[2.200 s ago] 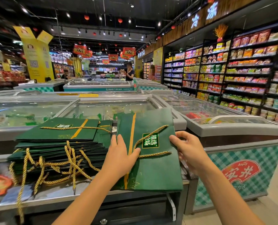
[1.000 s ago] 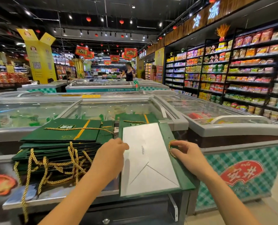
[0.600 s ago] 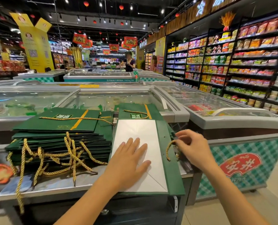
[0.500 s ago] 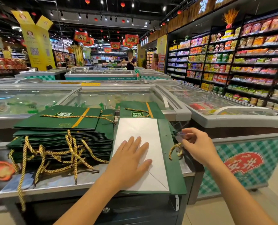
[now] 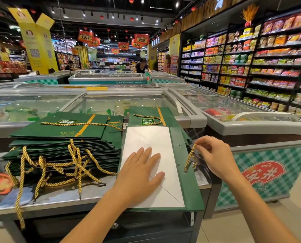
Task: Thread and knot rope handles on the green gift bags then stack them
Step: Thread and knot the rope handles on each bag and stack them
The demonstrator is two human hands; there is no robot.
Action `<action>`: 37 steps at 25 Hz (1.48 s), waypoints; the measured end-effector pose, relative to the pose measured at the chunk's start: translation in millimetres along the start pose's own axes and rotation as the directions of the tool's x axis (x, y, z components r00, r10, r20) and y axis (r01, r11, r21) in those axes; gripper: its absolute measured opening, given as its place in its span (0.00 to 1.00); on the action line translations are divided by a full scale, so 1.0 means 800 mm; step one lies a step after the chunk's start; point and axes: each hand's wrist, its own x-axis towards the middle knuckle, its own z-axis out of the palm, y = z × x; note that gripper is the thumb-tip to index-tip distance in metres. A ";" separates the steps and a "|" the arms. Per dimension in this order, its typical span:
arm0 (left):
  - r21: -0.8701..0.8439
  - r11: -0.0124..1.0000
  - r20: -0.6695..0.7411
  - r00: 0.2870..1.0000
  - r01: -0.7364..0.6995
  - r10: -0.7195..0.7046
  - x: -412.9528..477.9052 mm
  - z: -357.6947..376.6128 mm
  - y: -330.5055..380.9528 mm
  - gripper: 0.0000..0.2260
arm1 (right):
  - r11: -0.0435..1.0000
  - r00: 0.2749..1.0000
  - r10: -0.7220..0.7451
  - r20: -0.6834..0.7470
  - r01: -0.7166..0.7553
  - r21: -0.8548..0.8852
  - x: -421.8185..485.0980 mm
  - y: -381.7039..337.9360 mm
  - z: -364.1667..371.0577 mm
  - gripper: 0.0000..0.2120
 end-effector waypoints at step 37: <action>-0.402 0.912 -0.161 0.987 -0.083 0.019 0.097 0.001 0.011 0.03 | 0.976 0.967 -0.048 0.249 0.099 -0.193 -0.005 0.018 0.002 0.04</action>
